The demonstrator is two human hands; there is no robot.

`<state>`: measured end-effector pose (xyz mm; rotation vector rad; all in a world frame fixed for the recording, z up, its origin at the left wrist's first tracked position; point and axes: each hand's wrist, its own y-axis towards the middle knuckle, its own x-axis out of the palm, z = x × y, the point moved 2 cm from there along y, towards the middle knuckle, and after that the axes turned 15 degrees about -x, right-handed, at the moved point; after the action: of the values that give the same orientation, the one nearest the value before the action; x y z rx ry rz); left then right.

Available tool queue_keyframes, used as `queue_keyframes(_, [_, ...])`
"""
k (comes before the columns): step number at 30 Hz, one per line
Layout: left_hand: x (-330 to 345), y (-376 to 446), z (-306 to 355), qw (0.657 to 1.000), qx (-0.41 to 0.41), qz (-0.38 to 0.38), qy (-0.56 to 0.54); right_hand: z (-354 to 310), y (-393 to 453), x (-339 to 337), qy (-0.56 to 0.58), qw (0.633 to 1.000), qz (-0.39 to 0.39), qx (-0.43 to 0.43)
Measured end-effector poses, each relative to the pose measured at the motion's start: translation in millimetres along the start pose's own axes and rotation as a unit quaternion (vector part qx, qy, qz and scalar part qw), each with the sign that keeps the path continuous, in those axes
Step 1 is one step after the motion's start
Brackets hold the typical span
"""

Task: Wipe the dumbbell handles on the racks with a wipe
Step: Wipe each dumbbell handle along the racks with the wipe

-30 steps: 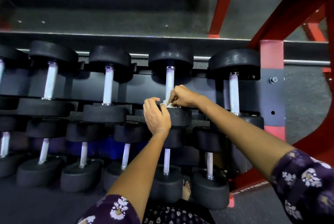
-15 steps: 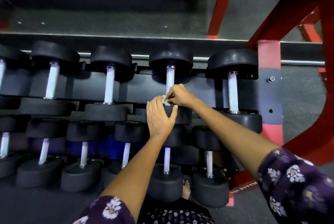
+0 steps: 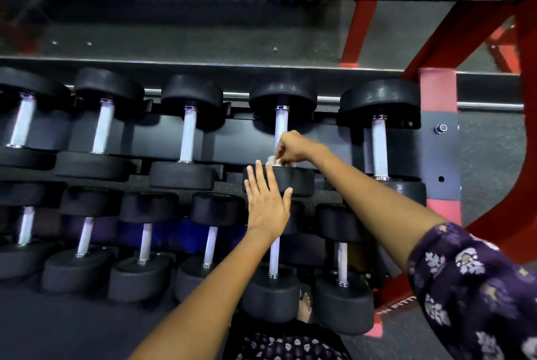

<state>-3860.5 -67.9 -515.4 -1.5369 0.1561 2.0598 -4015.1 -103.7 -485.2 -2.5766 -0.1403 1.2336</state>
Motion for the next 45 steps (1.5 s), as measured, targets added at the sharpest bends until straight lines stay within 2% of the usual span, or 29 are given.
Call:
queue_keyframes(3, [-4, 0, 7, 0.999, -0.03, -0.019, -0.025, -13, 7, 10, -0.025, 0.999, 0.006, -0.021])
queue_keyframes(7, [-7, -4, 14, 0.998, -0.048, -0.039, -0.009, 9, -3, -1, 0.002, 1.0, -0.004, 0.023])
queue_keyframes(11, [-11, -5, 12, 0.997, -0.049, -0.054, -0.022, 23, -14, 12, 0.017, 0.993, 0.106, 0.054])
queue_keyframes(14, [-15, 0, 17, 0.995, -0.071, -0.075, -0.016, 30, -16, 15, 0.101, 0.98, 0.152, 0.082])
queue_keyframes(18, [-20, 8, 23, 0.983, -0.094, -0.158, 0.03, 34, -18, 16, 0.232, 0.953, 0.133, 0.14])
queue_keyframes(21, [-23, 13, 22, 0.969, -0.103, -0.213, 0.071, 32, -15, 10, 0.194, 0.96, 0.13, 0.155])
queue_keyframes(24, [-26, 17, 23, 0.954, -0.115, -0.26, 0.096, 28, -9, -3, 0.206, 0.938, 0.245, 0.135])
queue_keyframes(26, [-26, 19, 23, 0.949, -0.119, -0.274, 0.102, 20, -6, -1, 0.151, 0.941, 0.286, 0.1])
queue_keyframes(28, [-27, 19, 23, 0.946, -0.118, -0.283, 0.104, 18, -3, 15, 0.068, 0.959, 0.264, 0.078])
queue_keyframes(34, [-27, 18, 22, 0.946, -0.113, -0.283, 0.109, 22, -3, 22, 0.061, 0.979, 0.183, 0.064])
queue_keyframes(38, [-28, 19, 22, 0.944, -0.111, -0.293, 0.106, 26, 9, -5, 0.058, 0.96, 0.27, 0.052])
queue_keyframes(40, [-28, 19, 22, 0.943, -0.11, -0.296, 0.108, 23, 13, -12, 0.042, 0.959, 0.279, 0.036])
queue_keyframes(45, [-27, 19, 23, 0.942, -0.123, -0.29, 0.119, 11, 9, 14, -0.08, 0.979, 0.184, 0.017])
